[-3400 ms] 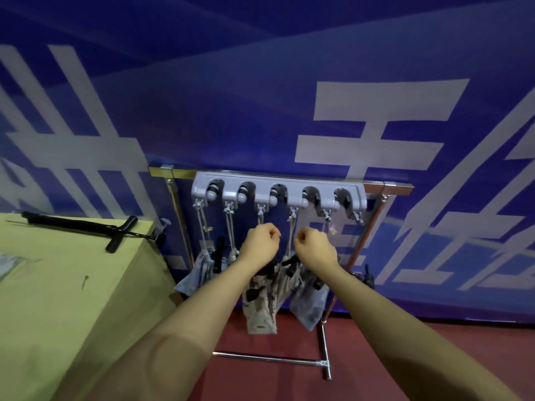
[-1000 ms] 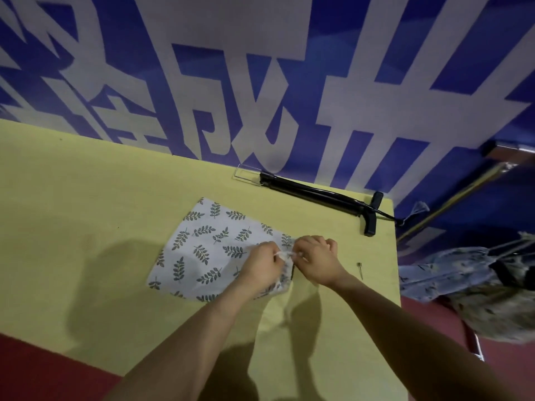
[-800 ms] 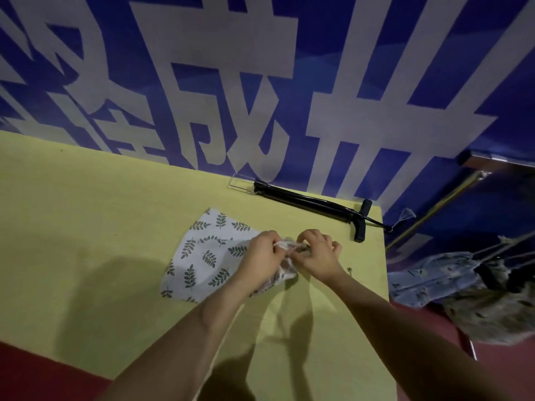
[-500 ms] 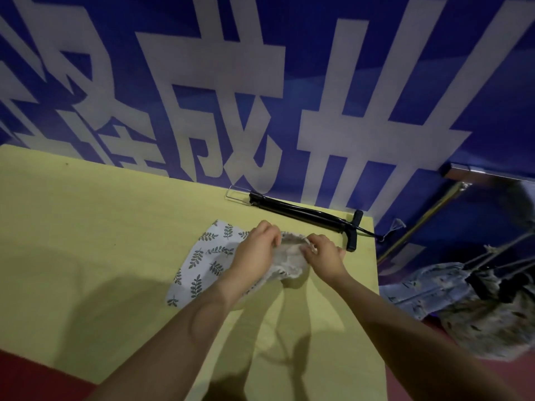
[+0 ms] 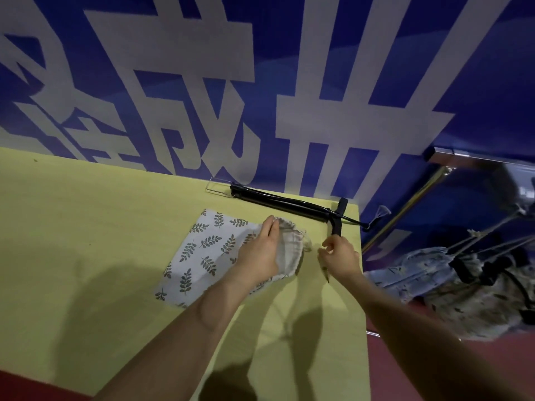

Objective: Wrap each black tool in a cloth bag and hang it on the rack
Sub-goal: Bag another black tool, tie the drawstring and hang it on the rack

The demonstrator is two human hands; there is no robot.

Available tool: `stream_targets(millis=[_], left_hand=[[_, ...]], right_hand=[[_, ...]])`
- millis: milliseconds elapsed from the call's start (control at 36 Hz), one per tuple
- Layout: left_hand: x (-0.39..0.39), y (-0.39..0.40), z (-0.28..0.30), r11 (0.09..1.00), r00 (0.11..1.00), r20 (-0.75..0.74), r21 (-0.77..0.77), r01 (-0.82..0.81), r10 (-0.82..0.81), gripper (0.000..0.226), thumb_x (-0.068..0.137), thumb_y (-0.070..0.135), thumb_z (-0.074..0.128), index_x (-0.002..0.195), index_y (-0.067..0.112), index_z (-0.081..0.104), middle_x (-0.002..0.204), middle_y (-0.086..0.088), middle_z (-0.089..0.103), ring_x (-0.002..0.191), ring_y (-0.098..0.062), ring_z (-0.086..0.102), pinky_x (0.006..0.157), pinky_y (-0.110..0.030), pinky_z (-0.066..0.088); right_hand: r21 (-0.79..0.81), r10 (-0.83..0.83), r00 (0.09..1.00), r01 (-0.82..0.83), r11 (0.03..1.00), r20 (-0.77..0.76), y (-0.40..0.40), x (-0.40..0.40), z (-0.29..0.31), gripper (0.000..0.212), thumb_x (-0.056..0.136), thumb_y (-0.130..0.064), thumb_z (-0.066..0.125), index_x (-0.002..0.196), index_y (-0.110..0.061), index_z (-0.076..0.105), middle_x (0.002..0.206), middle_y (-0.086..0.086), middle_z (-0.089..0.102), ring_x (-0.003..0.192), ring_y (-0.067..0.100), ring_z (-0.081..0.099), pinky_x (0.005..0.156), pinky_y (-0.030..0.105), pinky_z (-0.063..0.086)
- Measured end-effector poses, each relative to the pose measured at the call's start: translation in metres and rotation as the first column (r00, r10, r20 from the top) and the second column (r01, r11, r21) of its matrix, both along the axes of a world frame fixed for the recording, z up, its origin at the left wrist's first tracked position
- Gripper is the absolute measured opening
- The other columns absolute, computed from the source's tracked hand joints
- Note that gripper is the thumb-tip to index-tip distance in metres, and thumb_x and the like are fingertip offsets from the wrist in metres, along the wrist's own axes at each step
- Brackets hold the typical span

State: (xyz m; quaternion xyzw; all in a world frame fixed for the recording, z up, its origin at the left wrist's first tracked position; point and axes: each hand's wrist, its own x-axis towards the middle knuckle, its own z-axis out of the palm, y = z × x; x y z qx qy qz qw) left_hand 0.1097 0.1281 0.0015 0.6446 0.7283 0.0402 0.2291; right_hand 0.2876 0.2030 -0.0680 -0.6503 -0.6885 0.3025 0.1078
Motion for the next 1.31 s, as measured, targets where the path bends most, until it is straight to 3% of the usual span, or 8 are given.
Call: stream_targets(millis=[111, 389, 500, 583, 750, 889, 1083, 1306], left_hand=[[0.01, 0.003, -0.015, 0.998, 0.998, 0.027, -0.023, -0.058, 0.059, 0.095, 0.078, -0.004, 0.055, 0.151, 0.012, -0.003, 0.158, 0.005, -0.012, 0.093, -0.024, 0.061, 0.056, -0.029, 0.045], [0.013, 0.008, -0.029, 0.988, 0.981, 0.152, -0.111, -0.106, 0.122, 0.102, 0.078, -0.004, 0.06, 0.151, 0.019, -0.007, 0.157, 0.013, -0.016, 0.067, -0.016, 0.054, 0.046, -0.022, 0.033], [0.005, 0.009, -0.026, 0.996, 0.993, 0.108, -0.088, -0.034, 0.043, 0.102, 0.077, 0.004, 0.064, 0.151, 0.018, -0.005, 0.159, 0.01, -0.011, 0.108, -0.023, 0.057, 0.073, -0.03, 0.047], [-0.001, 0.012, -0.019, 0.997, 0.999, 0.04, -0.08, -0.005, 0.008, 0.101, 0.076, 0.011, 0.066, 0.152, 0.018, -0.001, 0.16, 0.006, -0.005, 0.14, -0.028, 0.024, 0.114, -0.042, 0.024], [-0.016, 0.022, -0.01, 0.997, 0.986, 0.156, -0.07, -0.04, 0.051, 0.103, 0.076, 0.004, 0.065, 0.151, 0.022, -0.002, 0.158, 0.015, -0.009, 0.133, -0.021, 0.038, 0.091, -0.039, 0.052], [-0.03, 0.029, -0.009, 0.997, 0.982, 0.17, -0.023, -0.075, 0.077, 0.102, 0.076, 0.003, 0.067, 0.151, 0.022, 0.0, 0.157, 0.018, -0.01, 0.13, -0.022, 0.043, 0.088, -0.035, 0.054], [-0.039, 0.041, -0.007, 0.98, 0.965, 0.184, 0.024, -0.195, 0.188, 0.09, 0.081, 0.001, 0.059, 0.151, 0.015, 0.005, 0.159, 0.009, -0.001, 0.128, -0.021, 0.045, 0.083, -0.031, 0.052], [-0.046, 0.071, -0.004, 0.96, 0.948, 0.169, 0.032, -0.278, 0.269, 0.071, 0.088, 0.012, 0.057, 0.148, 0.011, 0.02, 0.155, 0.002, 0.017, 0.127, -0.024, 0.044, 0.096, -0.036, 0.043]], right_hand=[[-0.134, 0.102, 0.971, -0.073, 0.988, 0.218, -0.005, 0.01, -0.018, 0.041, 0.084, -0.037, 0.067, 0.112, -0.01, 0.055, 0.113, 0.01, 0.055, 0.102, 0.028, 0.056, 0.09, 0.04, 0.047], [-0.129, 0.08, 0.983, -0.059, 0.99, 0.164, 0.0, 0.004, -0.033, 0.018, 0.094, -0.009, 0.046, 0.102, 0.002, 0.059, 0.101, 0.02, 0.062, 0.086, 0.031, 0.059, 0.07, 0.031, 0.045], [-0.024, 0.012, 0.994, -0.015, 1.0, -0.112, 0.002, -0.005, -0.017, 0.017, 0.091, -0.008, 0.049, 0.088, 0.002, 0.063, 0.084, 0.013, 0.067, 0.076, 0.027, 0.062, 0.064, 0.029, 0.046], [0.029, 0.002, 0.912, 0.011, 1.0, -0.41, 0.002, -0.023, 0.006, 0.006, 0.089, -0.009, 0.06, 0.088, -0.005, 0.064, 0.08, 0.002, 0.063, 0.072, 0.012, 0.059, 0.065, 0.02, 0.047], [0.065, 0.127, 0.847, -0.109, 0.992, -0.516, 0.001, -0.062, 0.029, 0.009, 0.088, -0.007, 0.062, 0.09, -0.009, 0.071, 0.083, 0.001, 0.068, 0.074, 0.007, 0.061, 0.07, 0.017, 0.049], [0.105, 0.177, 0.863, -0.144, 0.984, -0.473, 0.005, -0.072, 0.029, 0.014, 0.091, -0.015, 0.06, 0.098, -0.012, 0.071, 0.092, 0.001, 0.071, 0.085, 0.013, 0.064, 0.081, 0.032, 0.053], [0.234, 0.113, 0.966, -0.057, 0.97, -0.233, 0.037, -0.072, 0.036, 0.023, 0.094, -0.014, 0.05, 0.115, -0.014, 0.061, 0.114, 0.002, 0.062, 0.102, 0.019, 0.058, 0.08, 0.032, 0.049], [0.034, 0.316, 0.933, -0.326, 0.945, 0.174, 0.092, -0.088, 0.019, 0.055, 0.095, -0.019, 0.048, 0.146, -0.014, 0.029, 0.149, 0.01, 0.038, 0.134, 0.031, 0.037, 0.109, 0.042, 0.03]])
